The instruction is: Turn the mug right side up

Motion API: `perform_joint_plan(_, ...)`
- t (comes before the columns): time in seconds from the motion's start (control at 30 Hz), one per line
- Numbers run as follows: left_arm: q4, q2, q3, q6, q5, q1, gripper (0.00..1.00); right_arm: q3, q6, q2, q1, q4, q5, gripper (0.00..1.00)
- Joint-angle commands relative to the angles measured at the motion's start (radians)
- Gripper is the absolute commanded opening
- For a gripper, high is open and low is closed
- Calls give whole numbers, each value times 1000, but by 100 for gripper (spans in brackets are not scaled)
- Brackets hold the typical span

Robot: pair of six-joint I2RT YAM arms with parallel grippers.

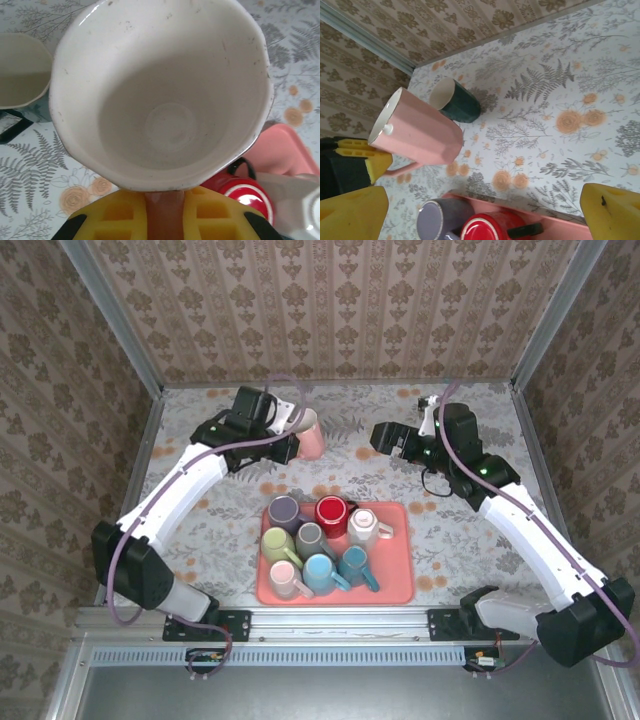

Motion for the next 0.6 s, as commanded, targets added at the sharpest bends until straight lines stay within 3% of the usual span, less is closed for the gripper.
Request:
perform_joint_plan(0.0, 34, 9, 79, 63, -36, -13, 0, -5, -51, -30, 3, -41, 47, 99)
perform_joint_plan(0.27, 35, 111, 142, 85, -89, -53, 0, -31, -65, -37, 3, -33, 64, 99)
perform_joint_plan(0.57, 115, 249, 180, 69, -284, -72, 0, -63, -60, -41, 1, -10, 66, 99)
